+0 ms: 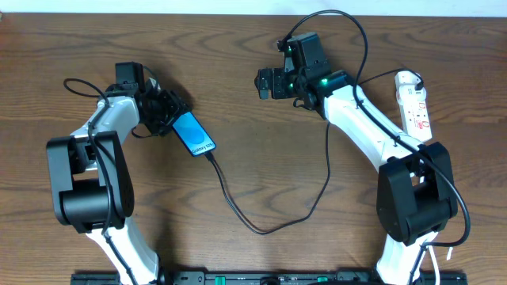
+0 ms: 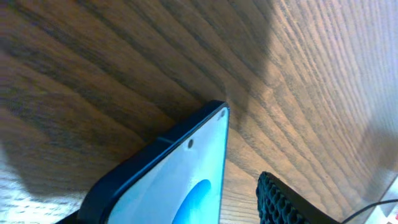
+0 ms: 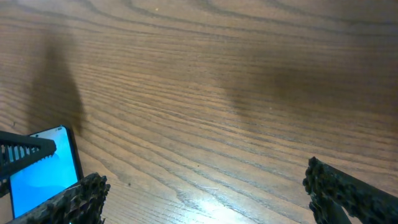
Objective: Plug charger to phone and switch on socket
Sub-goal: 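Lay the phone flat on the table and open the left gripper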
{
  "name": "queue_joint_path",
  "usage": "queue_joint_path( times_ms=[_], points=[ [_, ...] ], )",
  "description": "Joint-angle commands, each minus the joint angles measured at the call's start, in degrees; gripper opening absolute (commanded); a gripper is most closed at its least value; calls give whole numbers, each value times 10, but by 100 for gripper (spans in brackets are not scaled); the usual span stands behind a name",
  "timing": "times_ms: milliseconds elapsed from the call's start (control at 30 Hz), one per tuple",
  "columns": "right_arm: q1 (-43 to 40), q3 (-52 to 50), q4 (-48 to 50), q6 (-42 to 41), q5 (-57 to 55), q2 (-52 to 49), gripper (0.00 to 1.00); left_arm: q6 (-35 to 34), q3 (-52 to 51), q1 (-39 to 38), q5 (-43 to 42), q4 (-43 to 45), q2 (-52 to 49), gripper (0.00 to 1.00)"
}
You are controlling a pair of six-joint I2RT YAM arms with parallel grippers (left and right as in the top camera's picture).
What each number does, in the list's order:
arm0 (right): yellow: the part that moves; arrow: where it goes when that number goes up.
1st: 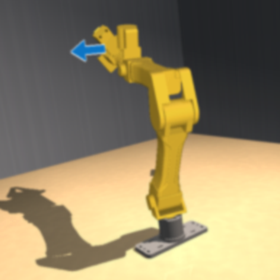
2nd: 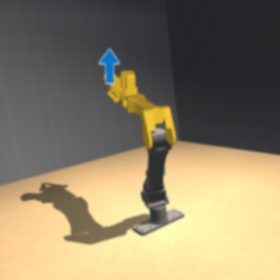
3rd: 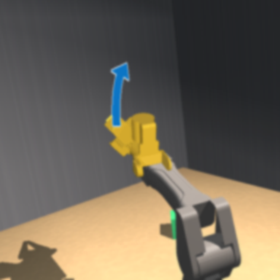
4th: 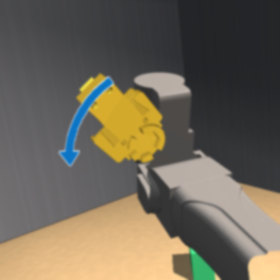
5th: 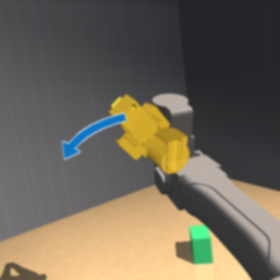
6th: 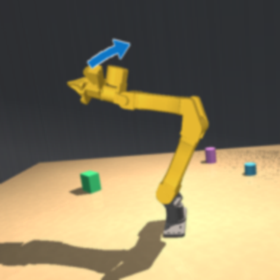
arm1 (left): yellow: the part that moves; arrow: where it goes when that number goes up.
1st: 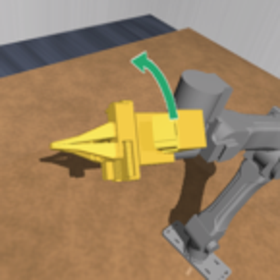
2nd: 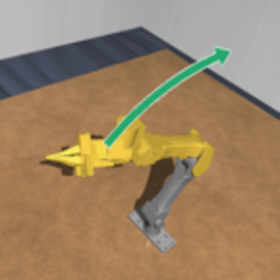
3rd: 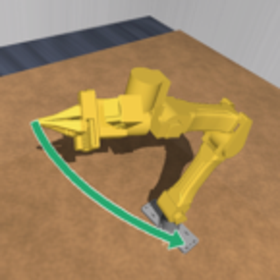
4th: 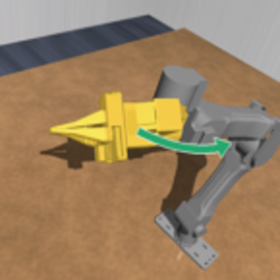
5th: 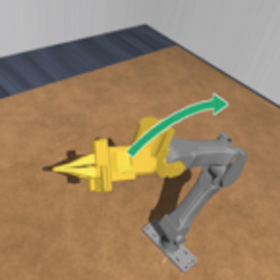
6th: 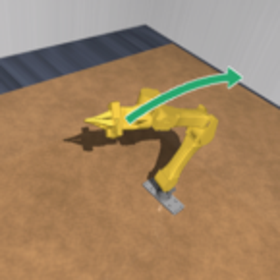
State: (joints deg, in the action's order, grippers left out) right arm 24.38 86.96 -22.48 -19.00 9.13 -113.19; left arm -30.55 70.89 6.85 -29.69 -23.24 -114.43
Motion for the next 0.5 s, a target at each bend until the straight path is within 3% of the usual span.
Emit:
queue_joint_path(
  times_ms=[0, 467],
  points=[
    [5, 4, 0, 7, -6, 15, 99, 28, -12, 3, 67, -21, -18, 61],
    [5, 4, 2, 7, -6, 15, 99, 40, -12, 3, 98, -48, -18, 61]
  ],
)
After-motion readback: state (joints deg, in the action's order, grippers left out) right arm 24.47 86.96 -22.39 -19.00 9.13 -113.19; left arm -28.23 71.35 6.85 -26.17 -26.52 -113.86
